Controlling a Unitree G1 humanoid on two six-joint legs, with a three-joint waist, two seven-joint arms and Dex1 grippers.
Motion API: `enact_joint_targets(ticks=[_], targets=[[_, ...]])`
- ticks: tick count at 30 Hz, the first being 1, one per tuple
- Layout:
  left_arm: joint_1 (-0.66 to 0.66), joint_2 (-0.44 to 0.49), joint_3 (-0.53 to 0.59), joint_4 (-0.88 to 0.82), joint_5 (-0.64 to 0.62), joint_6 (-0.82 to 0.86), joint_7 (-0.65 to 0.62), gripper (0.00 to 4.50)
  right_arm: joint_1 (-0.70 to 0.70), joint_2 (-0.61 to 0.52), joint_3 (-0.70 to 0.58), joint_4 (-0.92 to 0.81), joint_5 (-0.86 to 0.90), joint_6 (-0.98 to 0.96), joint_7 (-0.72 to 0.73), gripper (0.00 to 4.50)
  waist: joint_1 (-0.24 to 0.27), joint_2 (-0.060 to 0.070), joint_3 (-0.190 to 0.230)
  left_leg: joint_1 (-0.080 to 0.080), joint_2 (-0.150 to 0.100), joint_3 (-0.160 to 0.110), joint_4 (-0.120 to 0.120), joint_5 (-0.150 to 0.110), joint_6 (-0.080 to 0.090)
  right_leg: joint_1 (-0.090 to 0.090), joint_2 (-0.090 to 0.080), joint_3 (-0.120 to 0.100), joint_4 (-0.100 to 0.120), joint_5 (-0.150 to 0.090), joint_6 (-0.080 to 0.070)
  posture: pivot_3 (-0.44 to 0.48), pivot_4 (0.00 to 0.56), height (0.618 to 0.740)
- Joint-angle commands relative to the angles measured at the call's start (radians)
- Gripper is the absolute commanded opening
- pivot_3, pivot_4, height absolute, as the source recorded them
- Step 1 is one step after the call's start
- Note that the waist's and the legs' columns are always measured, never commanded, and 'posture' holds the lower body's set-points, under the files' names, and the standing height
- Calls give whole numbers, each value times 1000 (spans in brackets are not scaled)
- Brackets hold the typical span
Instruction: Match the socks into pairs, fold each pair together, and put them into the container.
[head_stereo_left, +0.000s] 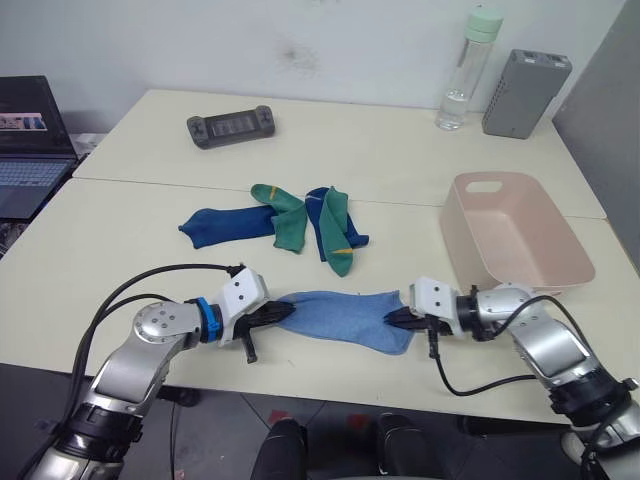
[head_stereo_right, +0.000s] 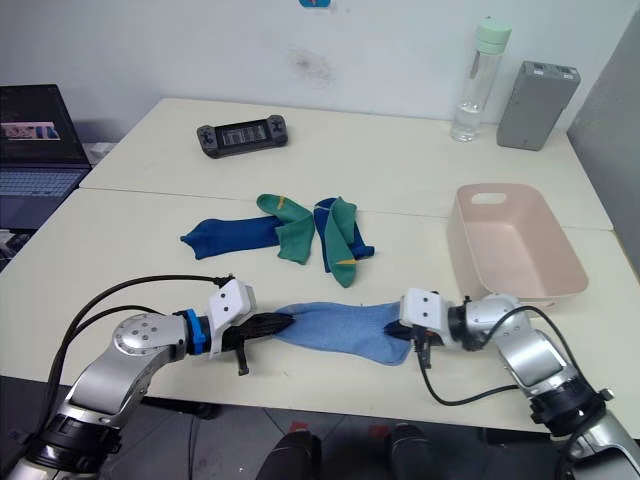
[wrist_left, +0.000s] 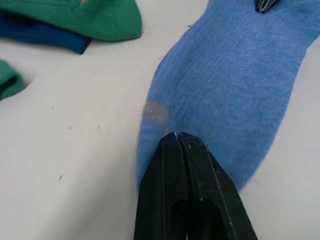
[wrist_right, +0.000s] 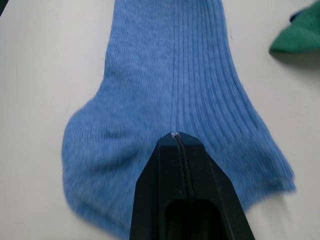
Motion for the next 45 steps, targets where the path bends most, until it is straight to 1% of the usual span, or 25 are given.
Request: enact_joint_targets(ticks=[1,6,9,12,15,19,20,23,25,27,30,32,38,39,41,45], targets=[[-13,-7,27,-69,-29,3,0,16,-13,1,-43,-67,40,14,2,0,-1,0,0,0,0,0,0,0,0,0,0,0,0,0,0,0,150,740],[-16,-19,13,-144,-56,56,2,16,-34,34,-29,-157,92,92,12,0,-5,0,0,0,0,0,0,0,0,0,1,0,1,0,0,0,150,740],[2,4,-23,-120,1,47,-4,16,-16,42,13,-152,55,98,-2,0,-3,0,0,0,0,0,0,0,0,0,1,0,0,0,0,0,150,740],[6,14,-34,-81,40,39,6,16,6,45,39,-127,16,98,-27,0,-2,0,0,0,0,0,0,0,0,0,1,0,0,0,0,0,150,740],[10,37,-31,-60,52,38,-14,16,29,-12,44,-98,-26,57,-4,0,-2,0,0,0,0,0,0,0,0,-1,1,0,0,0,0,0,150,740],[24,63,-16,-38,63,18,-25,16,54,-78,9,-109,2,58,31,0,-1,0,0,0,0,0,0,0,0,0,0,0,0,0,0,0,150,740],[22,59,-5,-33,53,22,-21,16,59,-92,-3,-115,15,64,41,0,0,0,0,0,0,0,0,0,0,0,0,0,0,0,0,0,150,740],[17,32,43,-59,-29,65,-22,16,60,-123,-36,-130,49,73,65,0,-1,0,0,0,0,0,0,0,0,0,0,0,0,0,0,0,150,740],[24,19,77,-97,-90,93,-29,16,51,-121,-75,-157,97,112,65,0,-1,0,0,0,0,0,0,0,0,0,0,0,0,0,0,0,150,740],[45,15,108,-136,-132,110,-31,16,34,-90,-142,-198,214,244,39,0,-2,0,0,0,0,0,0,0,0,0,0,0,0,0,0,0,150,740],[79,17,143,-186,-168,122,-20,0,16,-49,-213,-209,289,374,-38,626,-8,0,0,0,1,0,0,0,0,0,1,1,1,0,0,0,150,740],[102,22,158,-212,-176,125,-13,0,15,-40,-228,-199,279,418,-92,1338,-4,0,0,0,1,-1,0,0,0,0,1,0,1,0,0,0,150,740],[113,15,169,-240,-183,130,15,0,48,-32,-210,-240,299,499,-138,3412,1,0,0,0,0,0,0,0,0,0,0,0,0,0,0,0,150,740],[113,14,168,-242,-183,131,18,0,56,-29,-206,-243,296,509,-154,3822,0,0,0,0,0,0,0,0,0,0,0,0,0,0,0,0,150,740],[117,14,164,-245,-182,130,21,0,66,-20,-198,-241,286,545,-197,4473,-1,0,0,0,0,0,0,0,0,0,0,1,0,0,0,0,150,740],[128,13,158,-254,-182,128,28,0,83,-27,-195,-276,318,652,-232,4473,-1,0,0,0,0,0,0,0,0,0,0,1,0,0,0,0,150,740]])
